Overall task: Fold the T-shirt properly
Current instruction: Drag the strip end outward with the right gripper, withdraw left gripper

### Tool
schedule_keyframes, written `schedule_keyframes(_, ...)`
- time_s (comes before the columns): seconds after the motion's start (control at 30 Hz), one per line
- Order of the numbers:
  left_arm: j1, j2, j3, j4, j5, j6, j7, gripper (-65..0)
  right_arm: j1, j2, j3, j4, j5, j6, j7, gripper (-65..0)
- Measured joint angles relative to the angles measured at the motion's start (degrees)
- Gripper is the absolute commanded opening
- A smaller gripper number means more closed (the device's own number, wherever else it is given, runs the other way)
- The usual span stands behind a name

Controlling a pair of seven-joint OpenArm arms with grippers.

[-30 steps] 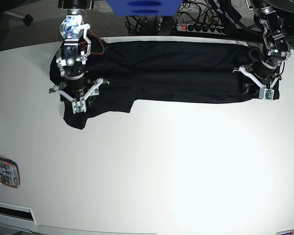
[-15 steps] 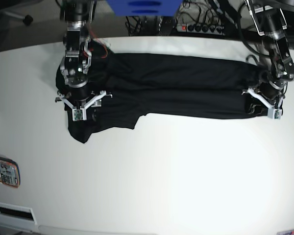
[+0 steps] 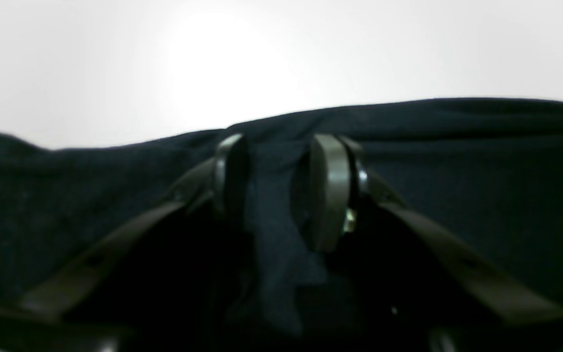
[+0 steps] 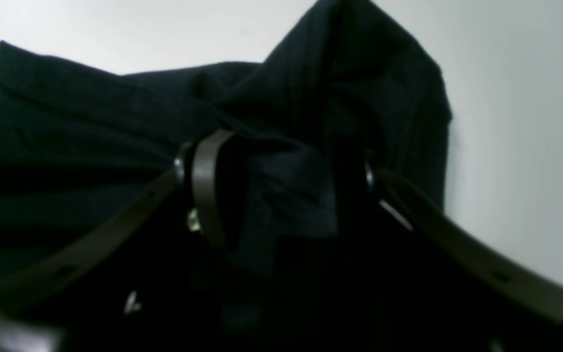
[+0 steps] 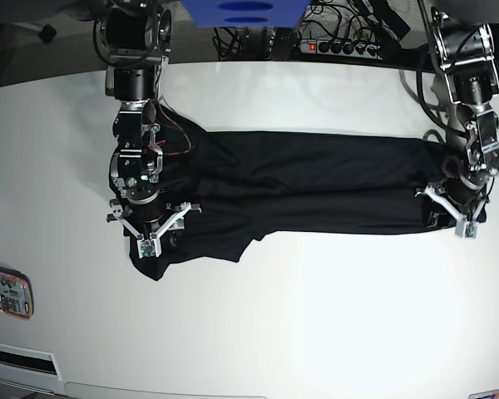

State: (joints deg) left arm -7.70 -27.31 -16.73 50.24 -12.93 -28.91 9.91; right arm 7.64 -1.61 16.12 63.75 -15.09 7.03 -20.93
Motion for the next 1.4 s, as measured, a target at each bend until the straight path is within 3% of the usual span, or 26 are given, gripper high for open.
schedule_keyframes(0.07, -1.6, 0.1, 1.0, -0.1, 1.4, 0.7, 2.8, -43.0, -0.2, -0.1, -0.4, 2.6, -0.6, 0.0, -2.5, -39.9)
schedule_keyframes(0.17, -1.4, 0.3, 0.9, 0.0, 1.2, 1.6, 0.1, -42.8, -1.6, -0.1, -1.3, 8.1, -2.0, 0.4, -6.3, -41.3)
schedule_keyframes(0.27, -0.6, 0.3, 0.9, 2.7, 1.7, 1.7, 2.2, -42.7, -3.0, 1.1, -6.6, 12.7, -2.7, 0.0, -6.5, -40.9)
schedule_keyframes(0.37, 2.1, 0.3, 0.8, 6.4, 1.9, 2.1, 2.7, -41.0, -4.7, 0.6, -11.4, 17.7, -2.5, -0.1, -5.6, -36.6)
schedule_keyframes(0.47, 4.6, 0.5, 0.2, 9.4, 1.4, 1.8, 2.2, -34.6, -5.5, -0.5, -12.9, 20.3, -1.8, 1.1, -6.2, -31.1)
schedule_keyframes(0.57, 6.9, 0.9, -3.0, 13.4, 2.6, 1.5, 5.0, -27.1, -5.2, 0.4, -12.4, 23.1, -2.2, -0.1, -6.0, -26.9)
schedule_keyframes(0.77, 11.5, 0.7, -4.3, 21.5, 4.0, 1.2, 7.4, -13.3, -5.5, 0.5, -12.7, 26.9, -2.4, 0.3, -6.5, -23.5)
schedule_keyframes(0.87, 13.0, -1.2, -4.1, 24.6, 3.1, -0.1, 6.8, -10.5, -5.5, -0.1, -12.8, 29.6, -2.1, 0.2, -5.9, -23.1)
schedule_keyframes(0.97, 13.3, -1.3, -5.3, 24.7, 3.0, 1.2, 7.5, -10.0, -5.1, 0.2, -12.7, 30.2, -2.2, 0.0, -6.2, -23.1)
schedule_keyframes(1.1, 14.3, -0.9, -12.7, 26.8, -7.5, 0.4, 8.0, -9.8, -6.5, 0.2, -12.7, 33.7, -2.5, -0.1, -6.0, -23.2)
schedule_keyframes(1.2, 15.1, -2.8, -17.4, 28.5, -14.6, 1.2, 15.3, -9.6, -7.8, 0.2, -12.7, 35.0, -2.6, -0.1, -6.4, -23.2)
schedule_keyframes(1.27, 17.5, -4.7, -20.9, 29.6, -21.2, 0.4, 16.9, -10.1, -9.4, 0.2, -12.7, 37.1, -2.6, 0.0, -6.6, -23.4)
schedule_keyframes(1.4, 21.0, -8.1, -26.0, 28.2, -30.1, -5.6, 22.3, -10.2, -9.7, 0.3, -13.4, 38.2, -2.7, -0.2, -6.3, -23.5)
